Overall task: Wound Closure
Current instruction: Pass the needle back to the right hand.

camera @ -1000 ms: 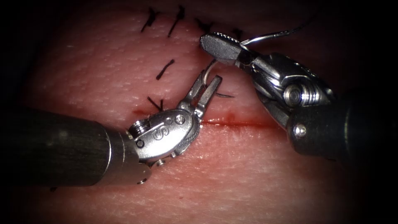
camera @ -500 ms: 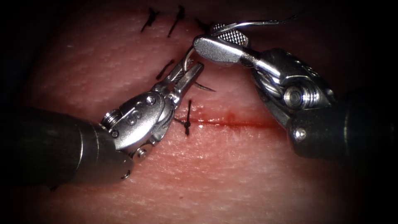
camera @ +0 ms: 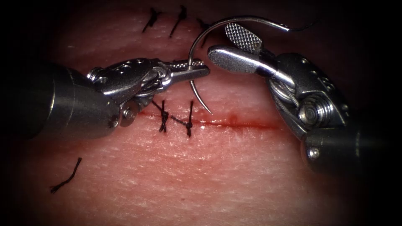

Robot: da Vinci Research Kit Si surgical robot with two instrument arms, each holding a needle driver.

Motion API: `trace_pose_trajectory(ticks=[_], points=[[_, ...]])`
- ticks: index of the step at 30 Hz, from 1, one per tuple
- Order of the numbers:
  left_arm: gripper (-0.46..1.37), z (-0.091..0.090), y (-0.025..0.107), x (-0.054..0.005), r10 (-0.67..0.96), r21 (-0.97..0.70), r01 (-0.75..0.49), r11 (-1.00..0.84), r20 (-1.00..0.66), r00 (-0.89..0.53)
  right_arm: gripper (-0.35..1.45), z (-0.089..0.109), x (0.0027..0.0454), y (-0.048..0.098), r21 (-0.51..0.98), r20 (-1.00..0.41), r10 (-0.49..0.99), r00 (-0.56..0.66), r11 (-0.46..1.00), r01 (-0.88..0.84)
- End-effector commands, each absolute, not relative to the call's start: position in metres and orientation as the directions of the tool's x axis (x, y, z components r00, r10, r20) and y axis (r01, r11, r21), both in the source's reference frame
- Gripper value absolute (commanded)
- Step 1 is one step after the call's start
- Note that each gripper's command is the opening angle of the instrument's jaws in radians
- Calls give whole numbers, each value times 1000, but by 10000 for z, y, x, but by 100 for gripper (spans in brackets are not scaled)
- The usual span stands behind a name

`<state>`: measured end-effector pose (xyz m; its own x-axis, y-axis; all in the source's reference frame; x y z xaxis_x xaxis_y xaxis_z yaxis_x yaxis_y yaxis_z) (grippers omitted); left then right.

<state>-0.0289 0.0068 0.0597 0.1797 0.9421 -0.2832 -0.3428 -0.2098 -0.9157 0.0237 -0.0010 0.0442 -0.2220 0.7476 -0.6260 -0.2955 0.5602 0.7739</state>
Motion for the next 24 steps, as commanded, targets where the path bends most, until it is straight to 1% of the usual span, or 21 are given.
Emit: trace_pose_trajectory(ticks=[1, 2, 5, 6, 8, 10, 11, 12, 14, 18, 24], points=[[-35, 597, 70, -284, 958, -952, -243, -188, -233, 170, 143, 443, 238, -14, 775, -629, 744, -223, 578, -256], [-35, 597, 69, -283, 961, -959, -218, -183, -222, 168, 142, 443, 238, -16, 773, -632, 742, -221, 587, -242], [-35, 597, 69, -275, 974, -986, -86, -141, -154, 165, 135, 444, 238, -21, 768, -640, 737, -216, 606, -207], [-35, 598, 68, -274, 975, -988, -64, -139, -148, 165, 133, 445, 239, -24, 764, -645, 734, -214, 614, -199], [-35, 598, 66, -272, 983, -993, 36, -112, -105, 153, 132, 447, 240, -29, 763, -647, 732, -215, 622, -175], [-35, 598, 66, -273, 985, -989, 117, -92, -73, 156, 127, 450, 240, -35, 762, -647, 735, -202, 629, -154], [-35, 598, 66, -273, 985, -987, 128, -93, -72, 158, 127, 450, 241, -37, 762, -647, 736, -197, 630, -149], [-35, 598, 63, -275, 988, -983, 164, -82, -58, 144, 127, 451, 243, -39, 746, -665, 723, -187, 650, -143], [-35, 598, 60, -278, 991, -981, 184, -70, -46, 129, 127, 452, 244, -41, 735, -678, 713, -181, 665, -135], [-35, 602, 47, -289, 999, -961, 275, -35, -24, 45, 117, 451, 245, -39, 702, -710, 681, -178, 702, -118], [-35, 607, 30, -302, 1000, -939, 343, -9, -18, -22, 117, 451, 249, -33, 672, -739, 651, -175, 731, -117]])
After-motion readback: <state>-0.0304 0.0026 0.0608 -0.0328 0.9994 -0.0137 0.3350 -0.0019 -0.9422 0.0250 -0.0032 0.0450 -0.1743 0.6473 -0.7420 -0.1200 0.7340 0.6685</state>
